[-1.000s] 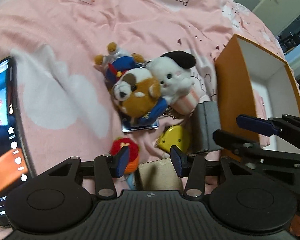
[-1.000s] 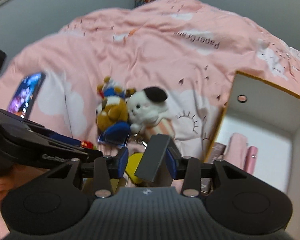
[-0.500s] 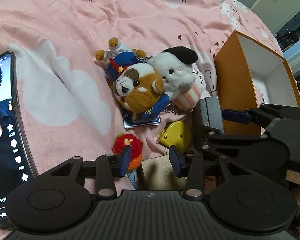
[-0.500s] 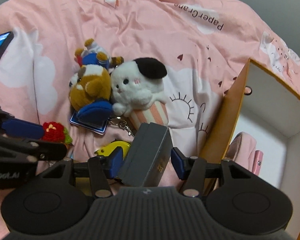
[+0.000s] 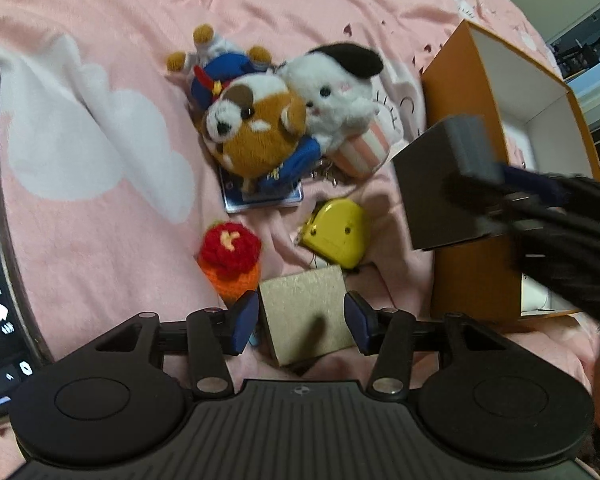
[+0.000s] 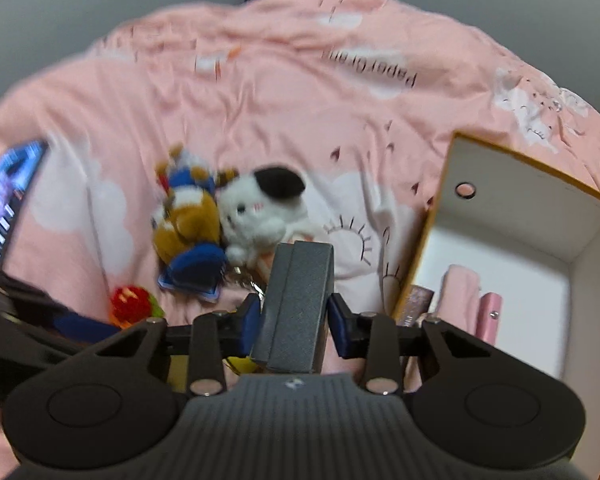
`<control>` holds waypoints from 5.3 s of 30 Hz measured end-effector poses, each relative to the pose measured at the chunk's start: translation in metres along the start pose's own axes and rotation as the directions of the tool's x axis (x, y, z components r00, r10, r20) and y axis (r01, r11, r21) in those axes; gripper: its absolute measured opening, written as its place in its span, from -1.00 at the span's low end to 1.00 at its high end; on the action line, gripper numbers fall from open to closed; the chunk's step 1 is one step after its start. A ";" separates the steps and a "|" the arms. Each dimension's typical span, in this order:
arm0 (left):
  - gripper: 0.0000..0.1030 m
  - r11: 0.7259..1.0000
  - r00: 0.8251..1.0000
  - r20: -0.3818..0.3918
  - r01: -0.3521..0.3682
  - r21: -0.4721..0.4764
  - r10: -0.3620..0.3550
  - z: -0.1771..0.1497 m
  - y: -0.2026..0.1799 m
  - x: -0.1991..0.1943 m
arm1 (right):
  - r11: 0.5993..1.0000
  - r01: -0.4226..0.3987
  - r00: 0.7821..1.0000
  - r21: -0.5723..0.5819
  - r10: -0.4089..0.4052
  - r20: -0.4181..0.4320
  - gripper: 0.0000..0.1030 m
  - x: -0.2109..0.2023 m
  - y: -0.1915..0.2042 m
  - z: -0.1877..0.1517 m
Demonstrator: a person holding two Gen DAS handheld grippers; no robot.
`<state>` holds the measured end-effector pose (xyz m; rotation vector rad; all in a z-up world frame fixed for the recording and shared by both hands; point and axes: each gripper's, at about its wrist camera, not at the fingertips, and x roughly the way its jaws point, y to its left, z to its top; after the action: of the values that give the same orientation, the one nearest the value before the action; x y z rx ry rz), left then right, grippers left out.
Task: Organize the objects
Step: 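Grasp the gray box with the right gripper while the left gripper grasps the gold square box, then lower the gray box into the orange box with the right gripper while the left carries the gold box, then lower the gold box into the orange box and open the left gripper, then push the gold box against the gray box with the right gripper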
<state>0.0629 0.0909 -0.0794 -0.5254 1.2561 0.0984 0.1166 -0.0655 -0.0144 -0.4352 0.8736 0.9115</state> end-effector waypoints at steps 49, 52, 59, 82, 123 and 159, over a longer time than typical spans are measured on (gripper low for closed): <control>0.35 0.984 0.968 0.191 0.145 0.104 -0.163 0.058 -0.079 -0.049 | 0.888 0.139 0.978 0.438 -0.194 0.083 -0.27 -0.020 -0.161 -0.039; 0.35 0.971 0.954 0.217 0.176 0.160 -0.209 0.067 -0.097 -0.055 | 0.891 0.135 0.983 0.434 -0.177 0.056 -0.27 -0.012 -0.161 -0.040; 0.35 0.941 0.937 0.205 0.228 0.252 -0.282 0.075 -0.132 -0.057 | 0.910 0.171 0.984 0.378 -0.179 -0.016 -0.27 0.001 -0.156 -0.046; 0.34 0.893 0.935 0.040 0.325 0.311 -0.354 0.082 -0.211 -0.014 | 0.899 0.229 0.946 0.373 -0.296 0.132 -0.02 -0.098 -0.169 -0.057; 0.04 0.945 0.952 -0.055 0.306 0.119 -0.301 0.078 -0.261 0.077 | 0.819 0.238 0.935 0.521 -0.340 0.106 0.01 -0.106 -0.222 -0.093; 0.04 0.890 0.958 0.030 0.253 0.379 -0.285 0.079 -0.188 0.026 | 0.424 -0.466 0.840 -0.776 -0.061 -0.538 0.00 0.009 -0.146 -0.062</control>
<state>0.2066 -0.0456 -0.0257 -0.3553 1.0724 -0.3454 0.2116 -0.1840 -0.0615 -1.6104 0.8447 1.5369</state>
